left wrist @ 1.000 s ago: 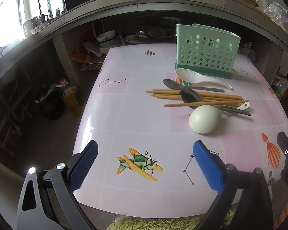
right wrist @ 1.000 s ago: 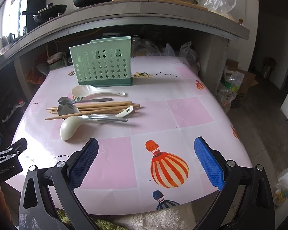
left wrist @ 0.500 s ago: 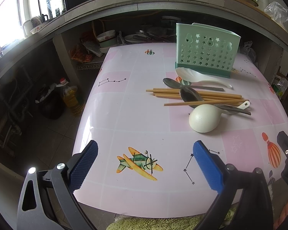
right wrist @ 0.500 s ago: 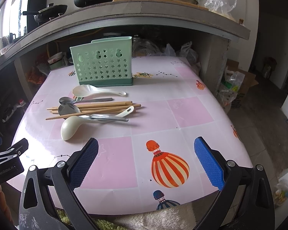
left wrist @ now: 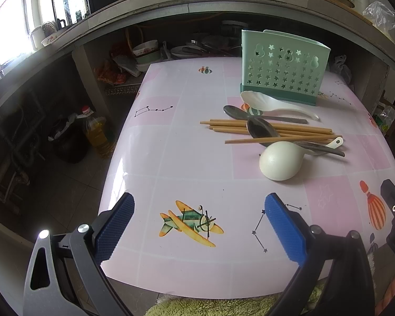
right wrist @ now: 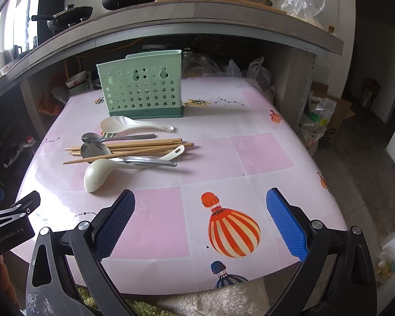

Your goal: Organize utensils

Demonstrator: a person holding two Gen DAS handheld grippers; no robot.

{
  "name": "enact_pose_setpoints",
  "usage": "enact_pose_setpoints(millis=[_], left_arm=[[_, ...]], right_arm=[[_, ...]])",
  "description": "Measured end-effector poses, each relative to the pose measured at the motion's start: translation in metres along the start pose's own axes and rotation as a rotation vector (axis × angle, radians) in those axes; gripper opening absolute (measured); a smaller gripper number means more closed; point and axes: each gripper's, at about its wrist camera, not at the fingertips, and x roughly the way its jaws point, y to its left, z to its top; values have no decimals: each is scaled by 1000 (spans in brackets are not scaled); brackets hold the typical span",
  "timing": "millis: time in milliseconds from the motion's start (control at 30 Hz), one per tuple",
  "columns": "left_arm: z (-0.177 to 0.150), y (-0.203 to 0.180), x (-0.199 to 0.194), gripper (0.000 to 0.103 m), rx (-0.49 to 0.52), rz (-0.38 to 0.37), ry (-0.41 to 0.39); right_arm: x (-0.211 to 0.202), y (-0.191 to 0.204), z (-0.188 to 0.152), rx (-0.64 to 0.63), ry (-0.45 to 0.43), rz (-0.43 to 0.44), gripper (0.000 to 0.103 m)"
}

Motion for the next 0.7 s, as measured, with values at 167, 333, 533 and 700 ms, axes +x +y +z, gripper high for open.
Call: enact_pose_setpoints(millis=[167, 333, 533, 700], left_arm=[[0, 0, 0, 97, 0, 1, 0], [0, 0, 0, 97, 0, 1, 2], [0, 1, 3, 97, 3, 8, 9], [6, 3, 2, 97, 14, -21, -39]], right_arm=[[0, 0, 0, 0, 0, 0, 95], [0, 0, 0, 1, 1, 0, 95], [2, 1, -1, 0, 3, 5, 95], [0, 6, -1, 2, -18, 38, 95]])
